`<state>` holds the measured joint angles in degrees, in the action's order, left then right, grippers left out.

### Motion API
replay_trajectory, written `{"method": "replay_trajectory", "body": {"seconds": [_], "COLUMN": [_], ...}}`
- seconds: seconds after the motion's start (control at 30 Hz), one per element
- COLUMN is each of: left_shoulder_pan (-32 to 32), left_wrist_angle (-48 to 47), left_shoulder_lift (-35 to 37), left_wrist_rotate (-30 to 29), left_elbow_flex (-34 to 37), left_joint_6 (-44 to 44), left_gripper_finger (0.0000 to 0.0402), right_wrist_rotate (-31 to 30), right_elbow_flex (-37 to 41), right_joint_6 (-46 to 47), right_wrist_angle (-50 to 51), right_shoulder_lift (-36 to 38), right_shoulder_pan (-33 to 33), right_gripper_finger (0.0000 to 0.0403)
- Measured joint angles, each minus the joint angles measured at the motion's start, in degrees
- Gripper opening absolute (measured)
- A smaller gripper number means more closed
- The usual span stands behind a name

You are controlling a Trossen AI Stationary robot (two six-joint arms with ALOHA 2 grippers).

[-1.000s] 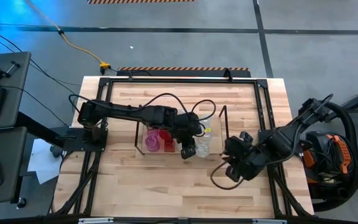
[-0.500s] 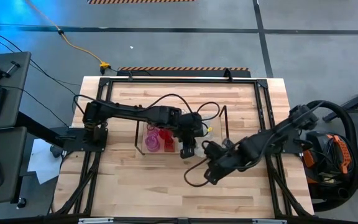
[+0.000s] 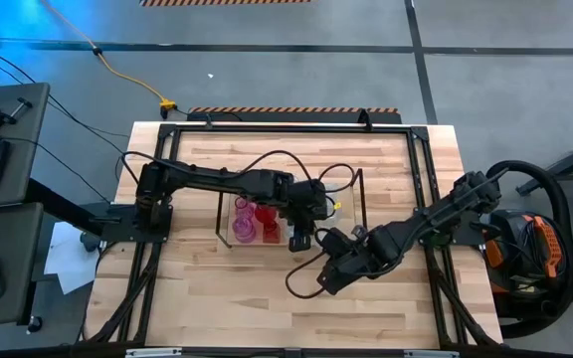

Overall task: Sort vases onto shelf
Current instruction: Put the transparent vase aligned with the other transparent vases on the shelf

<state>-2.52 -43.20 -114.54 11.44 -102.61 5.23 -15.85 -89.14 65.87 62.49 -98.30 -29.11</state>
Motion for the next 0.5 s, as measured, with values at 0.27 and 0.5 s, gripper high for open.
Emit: {"method": "replay_trajectory", "body": {"seconds": [0.27,0.5], "left_shoulder_pan": [0.7,1.0], "left_wrist_angle": [-0.7,-0.3], "left_shoulder_lift": [-1.0,-1.0], "left_wrist_rotate": [-1.4,-0.2], "left_elbow_flex": [0.1,0.0], "left_joint_6": [-1.5,-2.7], "left_gripper_finger": [0.0026,0.0025], "right_wrist_rotate": [1.4,1.4], "right_elbow_flex": [0.0,0.0], "right_joint_6": [1.4,1.6], "right_wrist_angle": [0.1,0.2], "right_shoulder_lift": [0.3,0.3], "right_shoulder_pan": [0.0,0.4], "right_gripper_finger": [0.0083,0.0083]}}
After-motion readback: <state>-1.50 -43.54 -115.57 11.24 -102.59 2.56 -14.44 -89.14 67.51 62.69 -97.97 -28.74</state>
